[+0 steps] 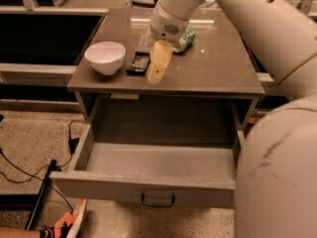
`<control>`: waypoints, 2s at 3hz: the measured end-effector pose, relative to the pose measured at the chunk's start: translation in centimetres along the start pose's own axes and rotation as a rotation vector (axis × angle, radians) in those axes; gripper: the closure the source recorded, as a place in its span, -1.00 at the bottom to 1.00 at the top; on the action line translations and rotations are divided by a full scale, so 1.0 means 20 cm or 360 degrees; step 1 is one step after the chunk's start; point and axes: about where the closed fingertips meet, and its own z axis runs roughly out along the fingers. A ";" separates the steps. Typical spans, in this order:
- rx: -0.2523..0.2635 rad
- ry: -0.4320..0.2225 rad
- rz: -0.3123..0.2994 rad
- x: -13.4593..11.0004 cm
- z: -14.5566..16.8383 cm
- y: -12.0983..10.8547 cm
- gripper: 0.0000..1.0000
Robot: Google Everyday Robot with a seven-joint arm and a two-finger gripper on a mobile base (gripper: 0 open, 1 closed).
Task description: Place rxbar chocolate into top drawer
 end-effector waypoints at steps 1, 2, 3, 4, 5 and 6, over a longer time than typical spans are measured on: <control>0.0087 -0.0107 0.0047 0.04 0.03 -0.14 -1.00; 0.0124 -0.0168 0.0099 0.05 0.06 -0.25 -1.00; 0.0104 -0.0200 0.0185 0.01 0.16 -0.35 -1.00; 0.0094 -0.0213 0.0273 0.01 0.25 -0.43 -1.00; 0.0047 -0.0219 0.0336 0.01 0.36 -0.47 -1.00; 0.0019 -0.0209 0.0351 0.00 0.45 -0.50 -1.00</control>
Offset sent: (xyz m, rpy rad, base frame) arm 0.0802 0.0056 -0.0094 0.1630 -0.0382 -0.1270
